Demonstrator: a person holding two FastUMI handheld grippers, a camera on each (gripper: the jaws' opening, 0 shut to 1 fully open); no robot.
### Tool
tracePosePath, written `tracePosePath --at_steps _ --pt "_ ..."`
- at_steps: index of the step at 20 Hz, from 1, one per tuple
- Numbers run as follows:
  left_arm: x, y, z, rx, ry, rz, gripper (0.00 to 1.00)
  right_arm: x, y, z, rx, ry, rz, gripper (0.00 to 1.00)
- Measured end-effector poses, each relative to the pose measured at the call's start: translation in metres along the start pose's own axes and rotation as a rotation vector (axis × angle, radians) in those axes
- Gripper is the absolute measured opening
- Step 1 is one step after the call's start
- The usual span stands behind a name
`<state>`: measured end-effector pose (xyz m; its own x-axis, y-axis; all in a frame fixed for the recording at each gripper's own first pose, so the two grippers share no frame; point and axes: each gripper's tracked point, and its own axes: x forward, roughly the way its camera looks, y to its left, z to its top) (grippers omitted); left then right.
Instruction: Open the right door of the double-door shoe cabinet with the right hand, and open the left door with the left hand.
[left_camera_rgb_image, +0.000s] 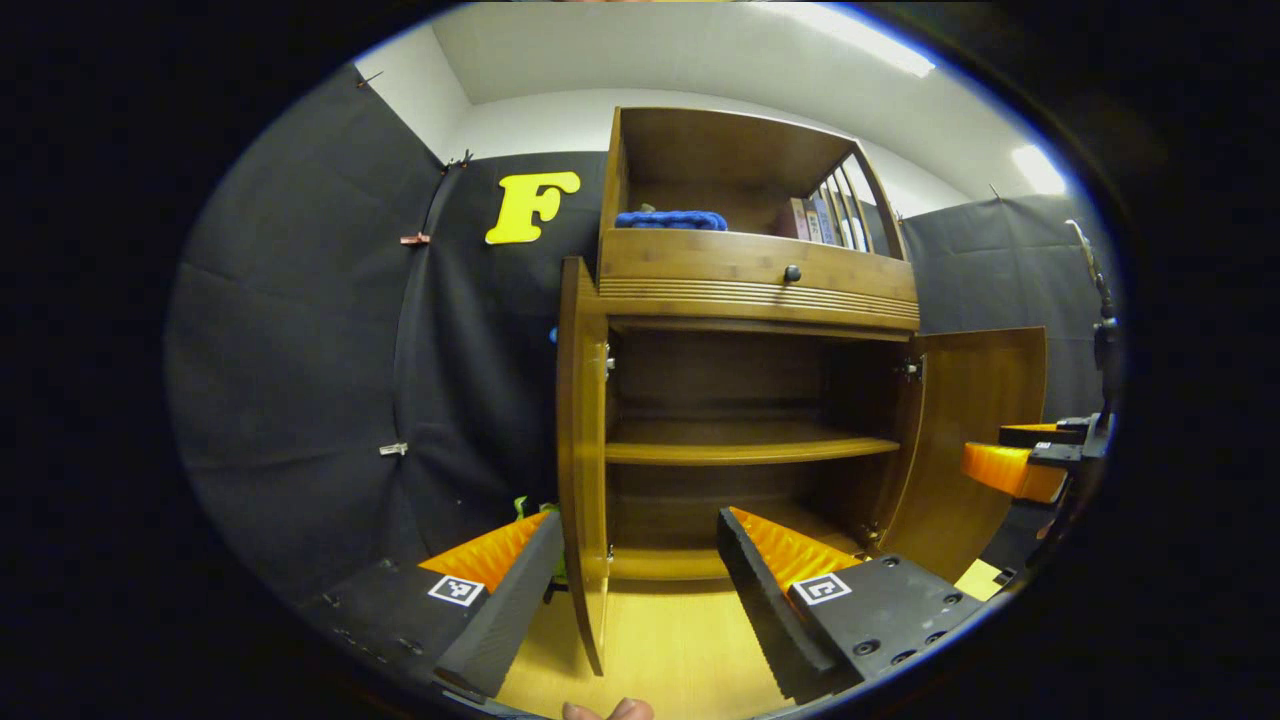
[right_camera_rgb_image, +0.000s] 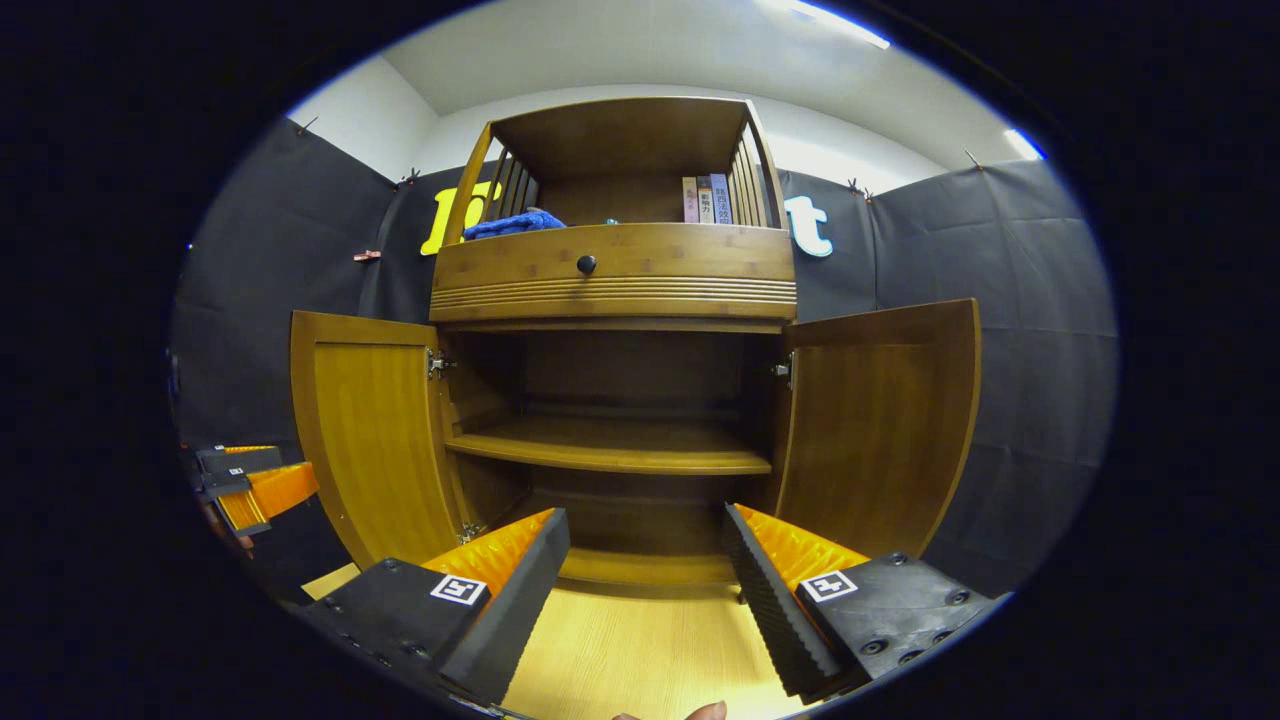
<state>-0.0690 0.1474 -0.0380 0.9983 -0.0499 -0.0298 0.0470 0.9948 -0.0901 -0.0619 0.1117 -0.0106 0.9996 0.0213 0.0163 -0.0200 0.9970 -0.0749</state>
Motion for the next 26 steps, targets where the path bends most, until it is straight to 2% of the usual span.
tracePosePath --at_steps 3,6,15,18,26 --pt "0.003 -0.024 0.007 0.010 -0.012 -0.030 0.96 0.000 -0.003 0.002 0.010 -0.008 -0.006 0.98" --pt "0.003 -0.031 0.009 0.017 -0.009 -0.045 0.96 -0.002 -0.003 0.001 0.012 -0.008 -0.009 0.96" --pt "0.007 -0.036 0.011 0.017 -0.013 -0.047 0.96 -0.003 -0.006 0.005 0.003 -0.020 -0.019 0.96" --pt "0.008 -0.038 0.011 0.021 -0.012 -0.054 0.96 0.000 -0.008 0.004 0.006 -0.017 -0.024 1.00" --pt "0.009 -0.041 0.012 0.017 -0.014 -0.063 0.95 0.000 -0.009 0.004 -0.003 -0.020 -0.028 0.96"
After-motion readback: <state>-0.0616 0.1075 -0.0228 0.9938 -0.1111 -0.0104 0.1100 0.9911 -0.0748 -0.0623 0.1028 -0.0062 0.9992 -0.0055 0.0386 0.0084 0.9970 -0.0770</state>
